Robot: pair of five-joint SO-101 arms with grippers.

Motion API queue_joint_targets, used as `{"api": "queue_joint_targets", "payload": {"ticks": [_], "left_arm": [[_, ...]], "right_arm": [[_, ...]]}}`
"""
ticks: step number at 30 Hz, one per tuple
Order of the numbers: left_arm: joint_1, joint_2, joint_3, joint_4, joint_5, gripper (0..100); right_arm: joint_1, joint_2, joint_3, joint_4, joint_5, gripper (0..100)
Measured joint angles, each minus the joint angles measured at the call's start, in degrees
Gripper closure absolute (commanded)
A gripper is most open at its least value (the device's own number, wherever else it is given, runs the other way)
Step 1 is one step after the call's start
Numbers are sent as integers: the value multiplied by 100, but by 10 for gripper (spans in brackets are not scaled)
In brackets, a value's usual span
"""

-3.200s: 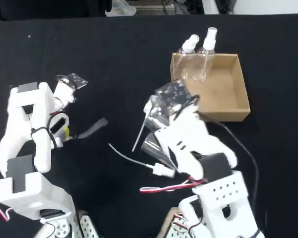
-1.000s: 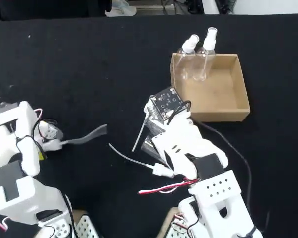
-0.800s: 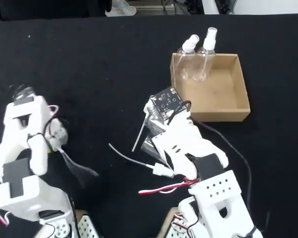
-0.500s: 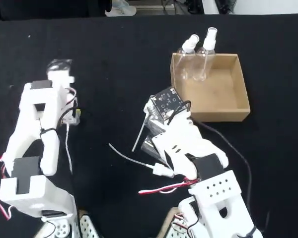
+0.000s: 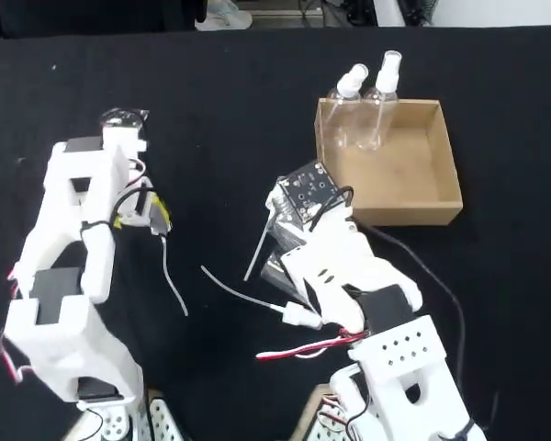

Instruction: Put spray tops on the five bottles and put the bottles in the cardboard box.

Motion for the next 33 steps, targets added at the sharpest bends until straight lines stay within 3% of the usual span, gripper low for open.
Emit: {"api": "queue_joint_targets", "payload": {"ticks": [8, 18, 22, 30, 33], "left_arm": [[352, 923, -1055, 378, 712, 749], [475, 1486, -2479, 1538, 2242, 745], [457, 1670, -2760, 1653, 2769, 745], [440, 2629, -3059, 1697, 2848, 757], [448, 2699, -3182, 1705, 2848, 868]], "right_arm": [[0, 0, 0, 0, 0, 988], [0, 0, 0, 0, 0, 988], [0, 0, 0, 0, 0, 988], [0, 0, 0, 0, 0, 988], [0, 0, 44, 0, 0, 988]]}}
